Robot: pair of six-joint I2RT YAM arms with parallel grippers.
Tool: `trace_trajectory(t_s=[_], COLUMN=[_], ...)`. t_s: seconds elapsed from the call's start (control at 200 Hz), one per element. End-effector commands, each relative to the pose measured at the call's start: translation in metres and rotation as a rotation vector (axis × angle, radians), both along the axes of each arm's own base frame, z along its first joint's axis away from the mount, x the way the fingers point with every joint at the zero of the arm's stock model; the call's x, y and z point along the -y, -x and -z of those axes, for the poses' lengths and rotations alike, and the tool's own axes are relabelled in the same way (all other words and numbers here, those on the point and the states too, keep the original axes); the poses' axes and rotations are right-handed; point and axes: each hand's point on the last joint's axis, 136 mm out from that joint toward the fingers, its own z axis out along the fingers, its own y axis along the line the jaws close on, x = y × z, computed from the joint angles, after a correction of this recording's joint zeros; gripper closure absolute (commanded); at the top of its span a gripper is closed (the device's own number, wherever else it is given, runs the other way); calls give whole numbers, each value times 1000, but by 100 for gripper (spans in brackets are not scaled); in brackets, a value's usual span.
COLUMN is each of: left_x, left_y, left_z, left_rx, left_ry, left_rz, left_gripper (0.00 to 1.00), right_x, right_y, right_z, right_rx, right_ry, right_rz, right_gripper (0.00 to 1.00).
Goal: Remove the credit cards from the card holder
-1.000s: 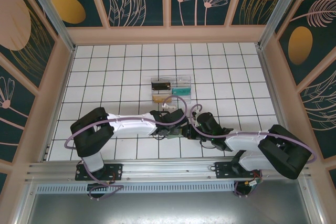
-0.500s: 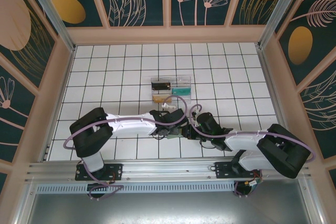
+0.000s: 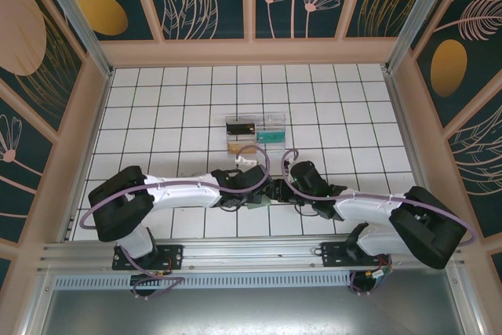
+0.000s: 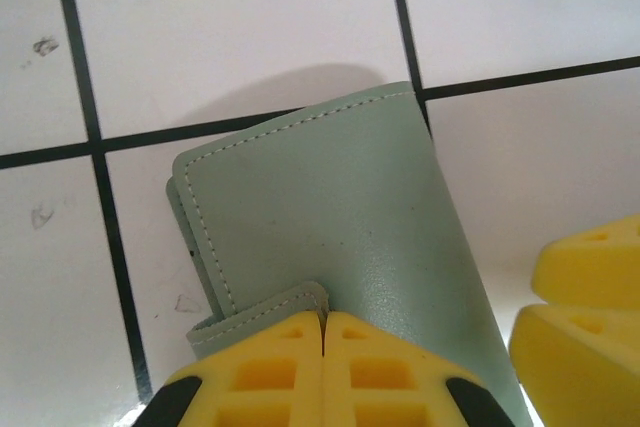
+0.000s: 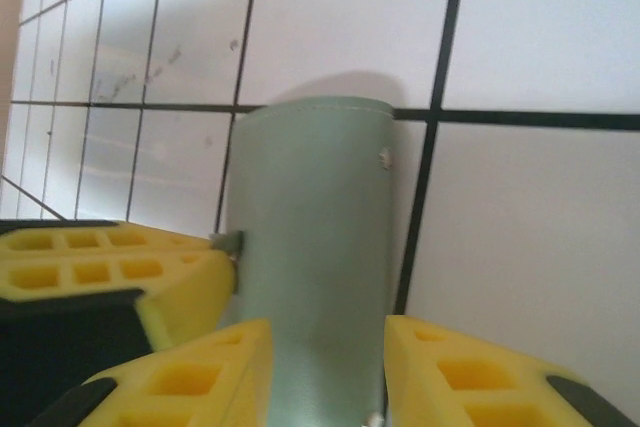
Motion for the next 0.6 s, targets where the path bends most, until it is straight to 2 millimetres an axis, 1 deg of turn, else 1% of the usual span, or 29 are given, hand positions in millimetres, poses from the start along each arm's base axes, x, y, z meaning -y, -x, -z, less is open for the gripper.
trace_trajectory(t_s=[0.0, 0.03, 0.05, 0.155, 0.24, 0.31, 0.375, 0.525, 0.591], left_x=[10, 11, 11, 11, 11, 9, 5, -15, -23], left_y=[-2, -2, -2, -2, -2, -3, -4, -5, -5], left_z=[-14, -15, -16, -16, -17, -22, -26, -32, -34], left_rx=[40, 45, 48, 54, 60, 75, 89, 124, 128], left_ry=[69, 78, 82, 89, 98, 117, 127, 139, 155], left_rz=[35, 36, 38, 40, 41, 34, 20, -28, -47], left_gripper=[100, 100, 100, 100, 100, 100, 100, 100, 100], right_x=[-8, -9, -10, -12, -10, -2, 4, 18, 20], right_y=[-4, -3, -3, -2, -2, -1, 1, 3, 3], right_z=[-2, 1, 3, 14, 26, 41, 49, 61, 64], right_rx=[-8, -20, -25, -53, -87, -130, -156, -185, -190], right_ry=[0, 7, 11, 28, 68, 117, 129, 164, 180], right_rz=[-26, -30, -33, -43, -39, -12, 7, 44, 42], right_gripper=[60, 54, 53, 52, 58, 65, 68, 70, 70])
